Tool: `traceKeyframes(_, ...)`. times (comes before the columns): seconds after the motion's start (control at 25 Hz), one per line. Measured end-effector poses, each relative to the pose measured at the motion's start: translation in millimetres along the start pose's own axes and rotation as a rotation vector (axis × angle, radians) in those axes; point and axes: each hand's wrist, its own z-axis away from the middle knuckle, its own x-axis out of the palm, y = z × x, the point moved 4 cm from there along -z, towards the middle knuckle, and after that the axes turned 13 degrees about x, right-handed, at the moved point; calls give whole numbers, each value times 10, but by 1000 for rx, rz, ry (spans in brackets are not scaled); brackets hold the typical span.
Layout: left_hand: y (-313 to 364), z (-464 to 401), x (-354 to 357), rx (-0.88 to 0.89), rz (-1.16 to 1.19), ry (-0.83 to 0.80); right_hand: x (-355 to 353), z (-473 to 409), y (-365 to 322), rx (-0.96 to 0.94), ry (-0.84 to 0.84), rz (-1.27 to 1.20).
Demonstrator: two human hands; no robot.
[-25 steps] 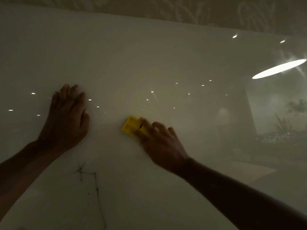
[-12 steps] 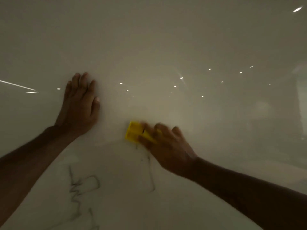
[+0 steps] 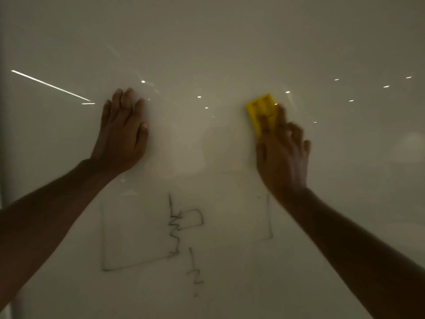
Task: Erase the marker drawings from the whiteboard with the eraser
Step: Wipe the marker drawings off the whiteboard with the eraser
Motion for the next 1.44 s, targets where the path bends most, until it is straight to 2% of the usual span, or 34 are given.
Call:
traceKeyframes(0.04,-67,78,-21,-9,-4,-12,55,340,-265,-139,-56,-16)
traceKeyframes(0.16,-262,270,-98,-15,-9,-56,198,1558,-770,-707,-267,-98)
traceKeyframes(0.24,-401,382,-143,-38,-6,-72,248,1947,-849,-911,-302,-117)
traceKeyframes(0.32,-531,516,-179,-52,-9,-77,304,1737,-956,-879,-311,-128)
traceKeyframes(0.36,-585,592,-191,-54,-12,-79,327,1489,-1030,-789,-290,-112)
traceKeyframes(0.48,-703,764,-220,-57,-16,-77,284,617,-1212,-359,-154,-59)
traceKeyframes(0.56,-748,854,-218,-64,-5,-77,245,468,-1311,-206,-76,-75)
traceKeyframes(0.64,-787,963,-218,-74,5,-76,306,788,-1426,-320,-110,-61)
traceKeyframes(0.8,-829,1183,-219,-91,18,-93,430,1990,-1464,-811,-324,-112)
traceKeyframes(0.88,-839,1306,-220,-93,24,-94,482,2116,-1554,-924,-338,-100)
traceKeyframes(0.96,-836,1399,-211,-82,31,-86,550,1805,-1773,-875,-299,-81)
traceKeyframes(1.08,-853,1485,-201,-70,43,-60,543,1091,-2177,-540,-170,-67)
traceKeyframes(1.16,-867,1526,-192,-58,54,-45,547,992,-2339,-430,-127,-79)
traceKeyframes(1.2,-870,1547,-187,-52,57,-42,575,1138,-2383,-467,-142,-94)
traceKeyframes(1.28,-876,1595,-183,-59,62,-48,630,1759,-2365,-663,-226,-165)
traceKeyframes(1.36,-855,1638,-181,-76,75,-59,597,2570,-2145,-879,-337,-210)
traceKeyframes(1.44,-826,1686,-178,-82,81,-68,505,3118,-1865,-1012,-416,-194)
